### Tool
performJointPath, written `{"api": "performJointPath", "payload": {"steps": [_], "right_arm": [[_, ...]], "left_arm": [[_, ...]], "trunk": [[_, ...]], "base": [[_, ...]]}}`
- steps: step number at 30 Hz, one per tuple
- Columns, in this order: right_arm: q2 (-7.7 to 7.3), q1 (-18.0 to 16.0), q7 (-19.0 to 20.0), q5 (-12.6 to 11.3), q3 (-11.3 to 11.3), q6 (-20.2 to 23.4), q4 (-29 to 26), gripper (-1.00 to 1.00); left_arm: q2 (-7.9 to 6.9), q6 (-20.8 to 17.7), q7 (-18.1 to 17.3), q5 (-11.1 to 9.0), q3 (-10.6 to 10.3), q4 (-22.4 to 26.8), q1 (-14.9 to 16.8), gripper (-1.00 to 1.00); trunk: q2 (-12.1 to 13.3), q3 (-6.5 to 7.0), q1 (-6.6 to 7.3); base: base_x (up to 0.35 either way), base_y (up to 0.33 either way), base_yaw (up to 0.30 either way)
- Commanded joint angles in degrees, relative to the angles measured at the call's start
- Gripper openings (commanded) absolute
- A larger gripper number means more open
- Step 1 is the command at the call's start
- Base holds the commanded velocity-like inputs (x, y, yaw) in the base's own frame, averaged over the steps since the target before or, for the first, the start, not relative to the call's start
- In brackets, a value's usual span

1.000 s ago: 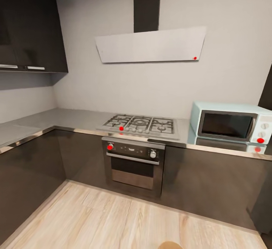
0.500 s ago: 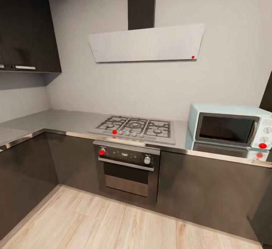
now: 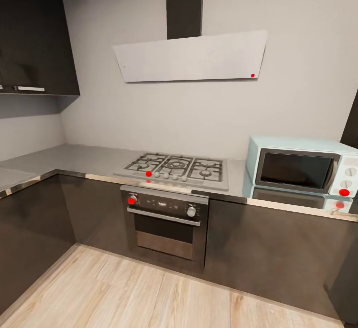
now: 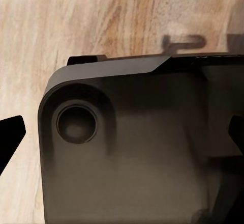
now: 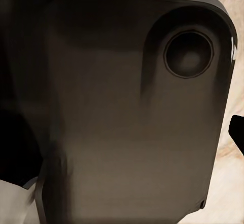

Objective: Put the three can of soda from the living room inside the tash can in the kitchen.

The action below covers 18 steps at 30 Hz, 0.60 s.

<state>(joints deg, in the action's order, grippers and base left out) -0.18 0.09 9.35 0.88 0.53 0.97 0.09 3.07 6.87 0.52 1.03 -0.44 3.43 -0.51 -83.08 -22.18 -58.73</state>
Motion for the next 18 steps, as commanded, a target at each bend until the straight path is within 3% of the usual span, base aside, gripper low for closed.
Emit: {"api": "performJointPath", "payload": {"steps": [1, 18], "right_arm": [[0.00, 0.00, -0.01, 0.00, 0.00, 0.00, 0.00, 1.00], [0.01, 0.07, 0.47, -0.21, -0.01, -0.63, 0.01, 1.00]], "left_arm": [[0.00, 0.00, 0.00, -0.01, 0.00, 0.00, 0.01, 1.00], [0.04, -0.01, 0.00, -0.05, 0.05, 0.00, 0.05, 1.00]], "trunk": [[0.00, 0.00, 0.00], [0.00, 0.00, 0.00]], "base": [[0.001, 0.058, 0.000], [0.000, 0.039, 0.000]]}}
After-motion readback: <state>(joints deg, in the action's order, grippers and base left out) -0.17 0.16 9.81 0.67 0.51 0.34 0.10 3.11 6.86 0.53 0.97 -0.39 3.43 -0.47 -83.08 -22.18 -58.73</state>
